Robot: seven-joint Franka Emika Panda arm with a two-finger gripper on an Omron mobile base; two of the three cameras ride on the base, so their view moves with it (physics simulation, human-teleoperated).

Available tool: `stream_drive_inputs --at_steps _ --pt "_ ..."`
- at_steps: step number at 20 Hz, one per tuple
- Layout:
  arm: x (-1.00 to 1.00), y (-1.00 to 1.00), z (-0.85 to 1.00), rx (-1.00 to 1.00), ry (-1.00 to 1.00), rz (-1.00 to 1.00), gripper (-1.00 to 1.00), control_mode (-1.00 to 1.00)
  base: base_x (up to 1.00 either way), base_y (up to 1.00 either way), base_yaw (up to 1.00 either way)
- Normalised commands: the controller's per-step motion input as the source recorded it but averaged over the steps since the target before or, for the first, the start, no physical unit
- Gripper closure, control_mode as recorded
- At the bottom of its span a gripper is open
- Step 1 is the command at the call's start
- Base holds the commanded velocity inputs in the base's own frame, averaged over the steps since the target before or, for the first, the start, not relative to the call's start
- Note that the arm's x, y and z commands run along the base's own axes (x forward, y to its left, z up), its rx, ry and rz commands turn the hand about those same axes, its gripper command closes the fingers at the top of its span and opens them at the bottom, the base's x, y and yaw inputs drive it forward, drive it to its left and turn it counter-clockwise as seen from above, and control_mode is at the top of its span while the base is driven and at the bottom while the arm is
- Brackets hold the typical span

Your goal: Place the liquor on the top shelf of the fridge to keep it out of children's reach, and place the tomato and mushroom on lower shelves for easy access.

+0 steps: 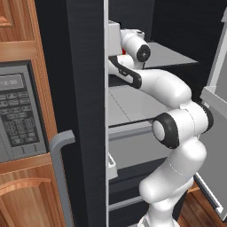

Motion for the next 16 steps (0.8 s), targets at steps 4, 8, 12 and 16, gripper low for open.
stream_drive_inputs --at_steps 4,8,12,16 --pt "-0.10 -0.24 0.05 -0.01 0.00 0.00 -1.00 -1.00 0.00 0.00 0.00" --pt "-0.28 -0.21 0.19 -0.01 0.00 0.00 -1.00 -1.00 0.00 0.00 0.00" --pt "-0.48 -0.02 0.17 -0.05 0.00 0.00 -1.00 -1.00 0.00 0.00 0.00" --pt "-0.72 0.00 0.01 -0.11 0.07 0.00 -1.00 -1.00 0.00 0.00 0.00"
